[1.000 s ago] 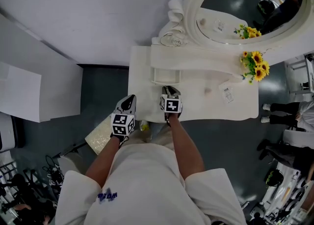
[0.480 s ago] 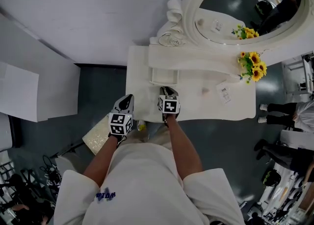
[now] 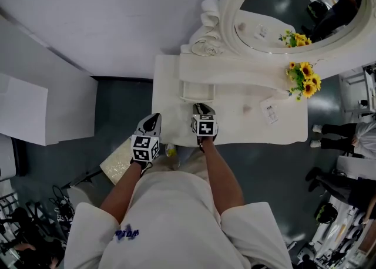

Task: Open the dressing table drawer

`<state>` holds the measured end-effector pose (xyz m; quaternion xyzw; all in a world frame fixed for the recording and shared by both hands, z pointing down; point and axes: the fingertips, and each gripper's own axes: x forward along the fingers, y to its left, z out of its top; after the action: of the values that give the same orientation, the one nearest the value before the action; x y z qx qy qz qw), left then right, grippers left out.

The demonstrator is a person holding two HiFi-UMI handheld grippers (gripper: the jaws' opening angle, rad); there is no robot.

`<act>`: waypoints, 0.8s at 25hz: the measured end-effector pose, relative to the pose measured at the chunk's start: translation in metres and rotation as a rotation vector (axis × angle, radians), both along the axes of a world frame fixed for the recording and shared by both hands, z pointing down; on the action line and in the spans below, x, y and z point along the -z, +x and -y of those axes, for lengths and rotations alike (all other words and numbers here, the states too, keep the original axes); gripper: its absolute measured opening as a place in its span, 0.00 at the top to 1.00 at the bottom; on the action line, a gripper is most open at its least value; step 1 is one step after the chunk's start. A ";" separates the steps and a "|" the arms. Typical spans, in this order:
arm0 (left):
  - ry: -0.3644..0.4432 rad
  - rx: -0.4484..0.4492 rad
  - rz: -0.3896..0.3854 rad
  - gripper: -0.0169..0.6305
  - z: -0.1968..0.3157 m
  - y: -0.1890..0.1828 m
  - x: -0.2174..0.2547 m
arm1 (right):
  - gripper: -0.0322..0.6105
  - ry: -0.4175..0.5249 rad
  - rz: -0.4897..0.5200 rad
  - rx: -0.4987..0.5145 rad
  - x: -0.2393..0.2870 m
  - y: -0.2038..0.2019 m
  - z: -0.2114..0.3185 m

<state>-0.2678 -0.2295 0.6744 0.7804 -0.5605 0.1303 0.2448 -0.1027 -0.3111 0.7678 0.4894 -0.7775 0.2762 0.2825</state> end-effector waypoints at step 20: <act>0.007 -0.010 0.008 0.97 0.002 0.004 0.002 | 0.79 0.020 0.053 -0.007 -0.001 -0.001 0.004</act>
<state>-0.2641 -0.2317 0.6719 0.7834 -0.5580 0.1328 0.2392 -0.1039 -0.3147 0.7691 0.4875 -0.7856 0.2825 0.2557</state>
